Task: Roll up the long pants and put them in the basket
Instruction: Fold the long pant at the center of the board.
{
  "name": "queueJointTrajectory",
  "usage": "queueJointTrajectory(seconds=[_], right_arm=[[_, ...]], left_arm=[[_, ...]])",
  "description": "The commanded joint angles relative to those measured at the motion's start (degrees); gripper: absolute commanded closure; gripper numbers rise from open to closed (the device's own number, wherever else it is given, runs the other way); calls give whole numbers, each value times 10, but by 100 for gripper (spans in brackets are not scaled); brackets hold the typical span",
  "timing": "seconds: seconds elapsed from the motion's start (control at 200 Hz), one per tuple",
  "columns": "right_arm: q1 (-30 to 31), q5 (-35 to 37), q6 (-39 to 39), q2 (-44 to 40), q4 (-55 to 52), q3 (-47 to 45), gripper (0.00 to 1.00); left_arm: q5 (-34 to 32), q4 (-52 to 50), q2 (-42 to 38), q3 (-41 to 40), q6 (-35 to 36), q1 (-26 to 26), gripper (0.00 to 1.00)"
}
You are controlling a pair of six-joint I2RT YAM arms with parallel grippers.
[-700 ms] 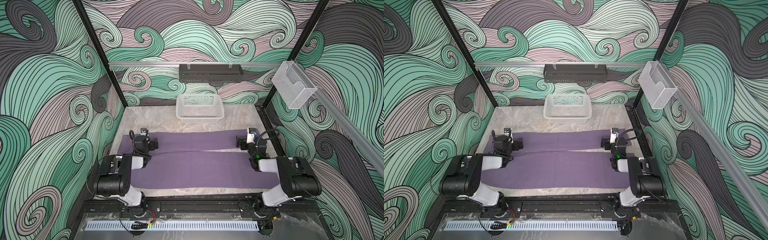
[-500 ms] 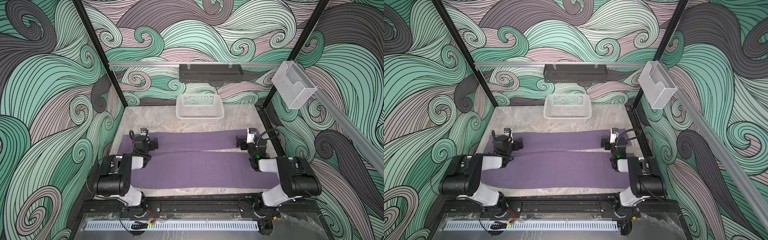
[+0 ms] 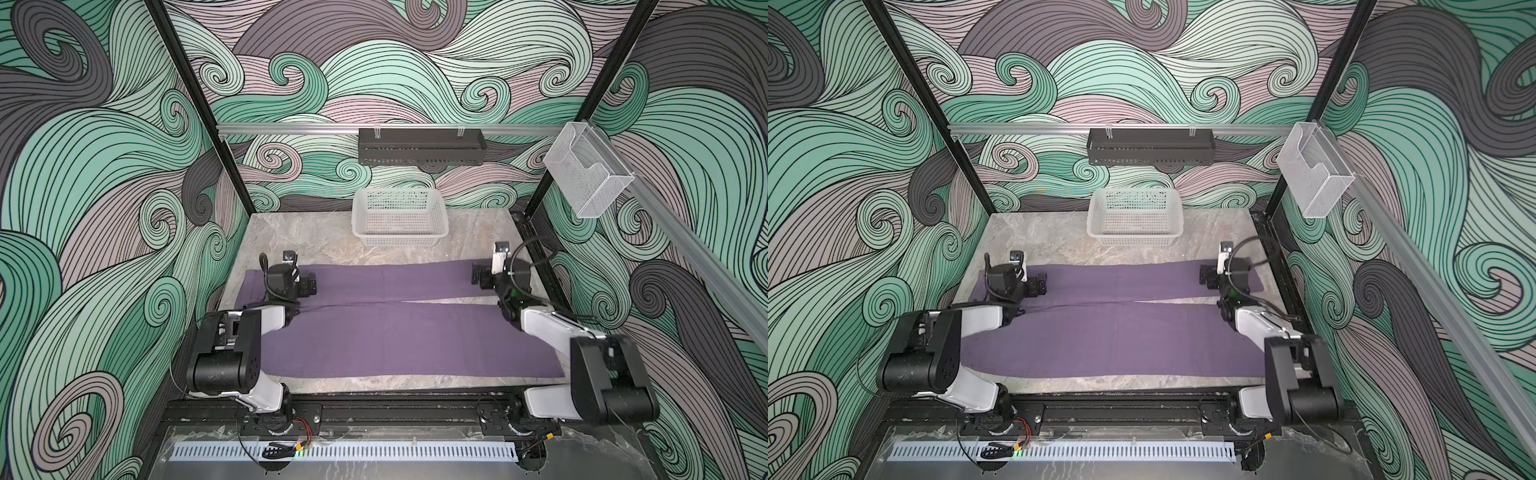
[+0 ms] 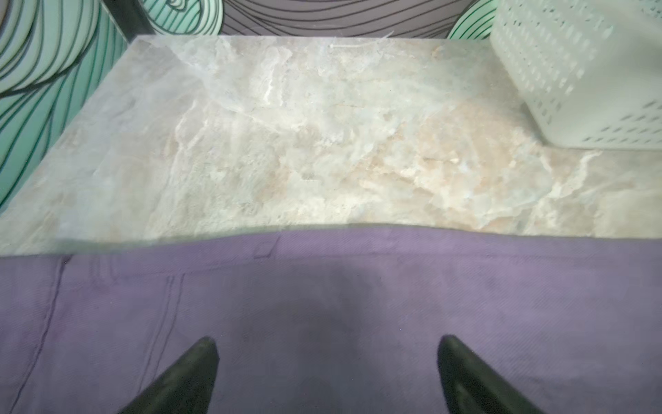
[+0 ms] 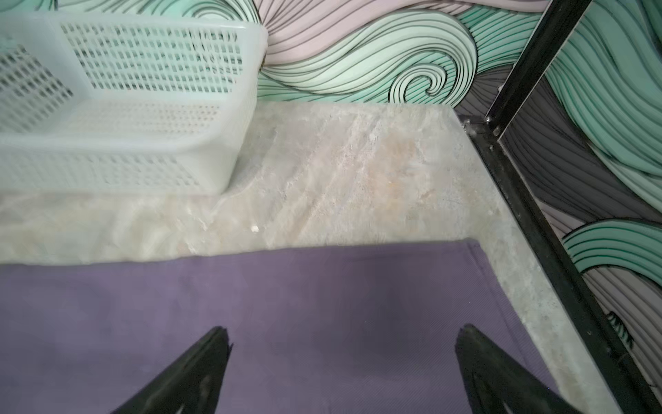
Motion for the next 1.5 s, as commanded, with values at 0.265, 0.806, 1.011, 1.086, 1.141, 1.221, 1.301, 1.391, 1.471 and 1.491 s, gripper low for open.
queueJointTrajectory(seconds=[0.265,0.806,1.011,1.086,1.141,1.221,1.301,1.391,1.471,1.491], right_arm=[[-40,4,53,-54,-501,254,1],[-97,-29,104,160,-569,340,12],[-97,-15,120,205,-571,358,13],[-97,-14,124,220,-570,367,14],[-97,-17,126,229,-571,376,14],[-97,-19,130,242,-570,386,14],[-97,-27,135,252,-570,395,14],[-97,-17,142,265,-579,403,15],[-97,-6,145,280,-591,412,15],[-97,-4,145,283,-593,414,15]], left_arm=[[128,-506,-6,316,339,173,36],[255,-715,328,644,470,328,51],[261,-705,384,670,499,326,50],[244,-687,392,666,501,325,50],[231,-668,396,662,502,325,51],[213,-639,398,651,509,322,50],[214,-624,403,648,512,318,51],[203,-611,409,646,515,309,51],[189,-603,416,643,520,304,50],[187,-602,418,643,522,303,51]])
